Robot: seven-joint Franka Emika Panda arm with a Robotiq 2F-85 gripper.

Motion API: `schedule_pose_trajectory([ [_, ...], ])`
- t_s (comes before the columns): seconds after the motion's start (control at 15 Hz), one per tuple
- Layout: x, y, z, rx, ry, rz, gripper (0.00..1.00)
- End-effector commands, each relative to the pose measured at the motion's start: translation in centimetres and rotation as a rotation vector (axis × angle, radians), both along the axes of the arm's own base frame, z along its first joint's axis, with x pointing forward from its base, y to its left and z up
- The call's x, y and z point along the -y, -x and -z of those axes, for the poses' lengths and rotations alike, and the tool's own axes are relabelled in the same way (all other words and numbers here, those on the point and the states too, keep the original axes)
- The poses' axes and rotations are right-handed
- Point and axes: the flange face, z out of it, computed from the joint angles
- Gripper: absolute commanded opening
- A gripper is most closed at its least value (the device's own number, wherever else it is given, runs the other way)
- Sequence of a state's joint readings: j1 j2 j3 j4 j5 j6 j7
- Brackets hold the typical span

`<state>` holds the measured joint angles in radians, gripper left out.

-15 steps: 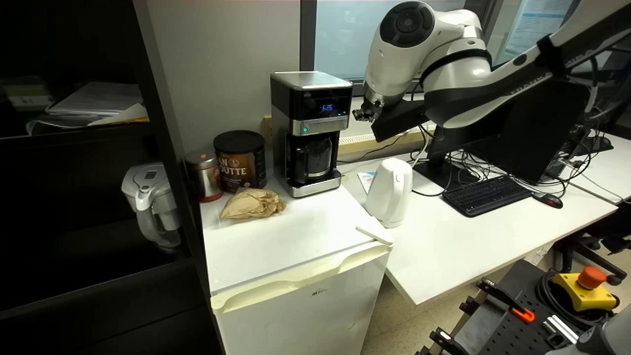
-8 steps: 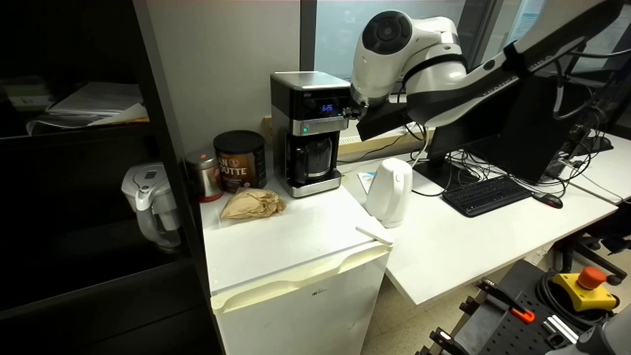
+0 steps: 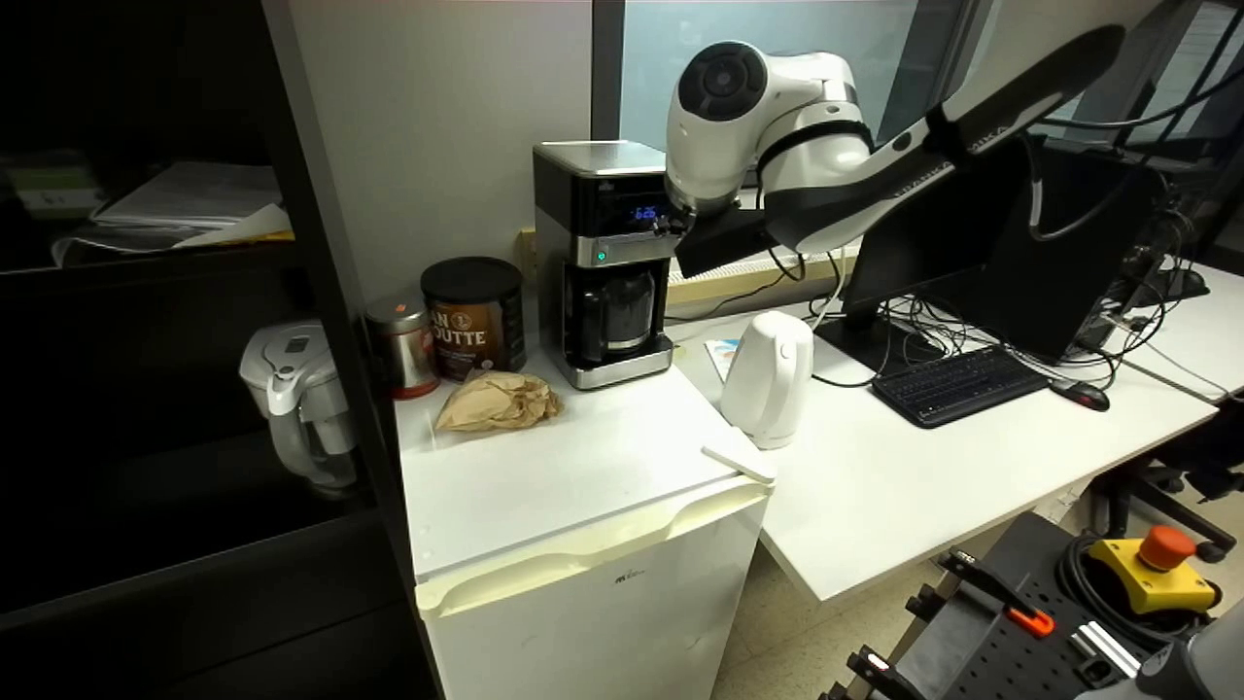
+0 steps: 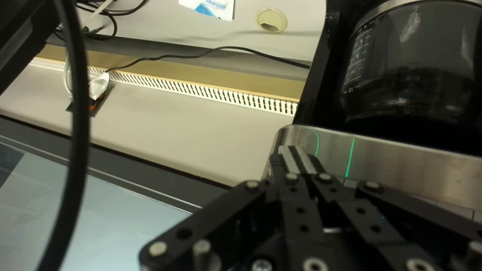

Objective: Press a button on the coffee maker

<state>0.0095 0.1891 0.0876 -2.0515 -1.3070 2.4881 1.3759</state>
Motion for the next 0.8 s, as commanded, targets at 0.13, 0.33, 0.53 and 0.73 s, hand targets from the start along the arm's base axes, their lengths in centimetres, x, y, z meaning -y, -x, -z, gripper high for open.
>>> schedule_pose_trajectory([
  [0.13,-0.35,-2.36,0.36,0.032,-0.014,-0.007,0.02],
  [0.33,-0.35,-2.70,0.52,0.034,-0.014,-0.005,0.02],
  [0.53,-0.31,-2.75,0.63,0.035,-0.017,-0.002,0.02],
  [0.73,-0.48,-1.83,0.19,0.041,-0.029,-0.011,0.02],
])
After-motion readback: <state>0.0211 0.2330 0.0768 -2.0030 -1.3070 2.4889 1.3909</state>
